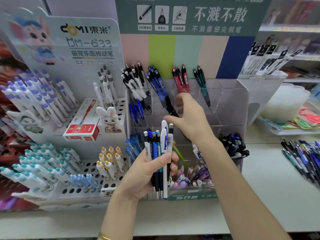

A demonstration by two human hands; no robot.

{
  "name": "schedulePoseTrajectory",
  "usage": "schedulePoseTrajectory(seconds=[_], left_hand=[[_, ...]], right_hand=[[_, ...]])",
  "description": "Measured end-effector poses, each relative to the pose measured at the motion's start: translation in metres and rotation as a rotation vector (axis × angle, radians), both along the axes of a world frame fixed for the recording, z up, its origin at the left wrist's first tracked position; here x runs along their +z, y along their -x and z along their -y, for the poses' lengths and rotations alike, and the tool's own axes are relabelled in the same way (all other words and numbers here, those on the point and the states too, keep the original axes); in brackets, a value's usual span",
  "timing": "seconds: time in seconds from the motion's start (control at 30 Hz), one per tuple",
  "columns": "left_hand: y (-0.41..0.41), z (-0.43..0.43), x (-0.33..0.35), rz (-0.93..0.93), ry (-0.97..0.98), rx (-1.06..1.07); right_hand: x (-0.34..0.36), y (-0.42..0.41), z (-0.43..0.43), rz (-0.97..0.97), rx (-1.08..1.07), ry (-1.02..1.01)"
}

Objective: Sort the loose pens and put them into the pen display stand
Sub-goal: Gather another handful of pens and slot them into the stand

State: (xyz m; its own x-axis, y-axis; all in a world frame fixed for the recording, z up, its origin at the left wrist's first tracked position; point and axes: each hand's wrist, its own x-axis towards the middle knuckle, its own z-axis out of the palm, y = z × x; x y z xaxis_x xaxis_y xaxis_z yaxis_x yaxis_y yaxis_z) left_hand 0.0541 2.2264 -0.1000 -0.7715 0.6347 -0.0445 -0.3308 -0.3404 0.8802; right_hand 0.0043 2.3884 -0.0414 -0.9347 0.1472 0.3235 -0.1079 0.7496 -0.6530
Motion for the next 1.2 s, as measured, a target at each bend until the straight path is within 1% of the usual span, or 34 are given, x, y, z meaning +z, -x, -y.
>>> schedulePoseTrajectory(seconds=[0.1, 0.13, 0.17, 0.2, 0.23, 0.3, 0.33, 0.4, 0.5, 0.57, 0.67, 0.73, 0.8, 0.9, 1.0, 1.1, 1.13, 1.2], left_hand=[[0.0, 0.0, 0.0, 0.045, -0.05, 0.001], [0.0, -0.001, 0.0, 0.051, -0.059, -0.006], [0.0, -0.002, 0.0, 0.043, -0.054, -0.017], [0.0, -0.004, 0.001, 0.02, -0.036, -0.033], [0.0, -0.005, 0.001, -0.006, -0.013, -0.053], [-0.001, -0.01, 0.002, -0.021, 0.015, -0.095], [-0.001, -0.012, 0.001, -0.01, 0.019, -0.119], [-0.002, -0.017, 0.001, 0.008, 0.02, -0.162], [-0.002, -0.025, 0.002, 0.017, 0.075, -0.187], [-0.001, -0.029, 0.004, 0.0, 0.122, -0.209], [-0.002, -0.034, 0.002, -0.016, 0.192, -0.244], [-0.005, -0.037, 0.0, -0.038, 0.227, -0.241], [-0.005, -0.041, -0.001, -0.041, 0.243, -0.218], [-0.005, -0.044, 0.001, -0.039, 0.245, -0.202], [-0.008, -0.047, 0.002, -0.063, 0.266, -0.189], [-0.008, -0.049, 0.004, -0.061, 0.291, -0.164], [-0.007, -0.049, 0.004, -0.052, 0.291, -0.167], [-0.007, -0.047, 0.002, -0.018, 0.298, -0.154]], right_hand=[[0.002, -0.021, -0.008, -0.163, -0.057, 0.061], [0.004, -0.03, -0.009, -0.203, -0.064, 0.119], [0.007, -0.038, -0.009, -0.196, -0.044, 0.203], [0.01, -0.046, -0.009, -0.13, 0.009, 0.288], [0.013, -0.053, -0.009, -0.004, 0.086, 0.343], [0.015, -0.061, -0.009, 0.269, 0.233, 0.348], [0.014, -0.062, -0.011, 0.343, 0.276, 0.344], [0.012, -0.063, -0.017, 0.359, 0.305, 0.378], [0.005, -0.063, -0.031, 0.383, 0.264, 0.407], [-0.001, -0.064, -0.04, 0.403, 0.243, 0.463], [-0.009, -0.063, -0.054, 0.349, 0.164, 0.618], [-0.01, -0.065, -0.06, 0.32, 0.126, 0.645], [-0.013, -0.066, -0.061, 0.288, 0.116, 0.673], [-0.019, -0.069, -0.061, 0.286, 0.142, 0.789], [-0.023, -0.071, -0.06, 0.295, 0.131, 0.734], [-0.022, -0.071, -0.06, 0.221, 0.059, 0.725], [-0.02, -0.07, -0.061, 0.182, 0.035, 0.781], [-0.013, -0.07, -0.067, 0.063, -0.036, 0.965]])
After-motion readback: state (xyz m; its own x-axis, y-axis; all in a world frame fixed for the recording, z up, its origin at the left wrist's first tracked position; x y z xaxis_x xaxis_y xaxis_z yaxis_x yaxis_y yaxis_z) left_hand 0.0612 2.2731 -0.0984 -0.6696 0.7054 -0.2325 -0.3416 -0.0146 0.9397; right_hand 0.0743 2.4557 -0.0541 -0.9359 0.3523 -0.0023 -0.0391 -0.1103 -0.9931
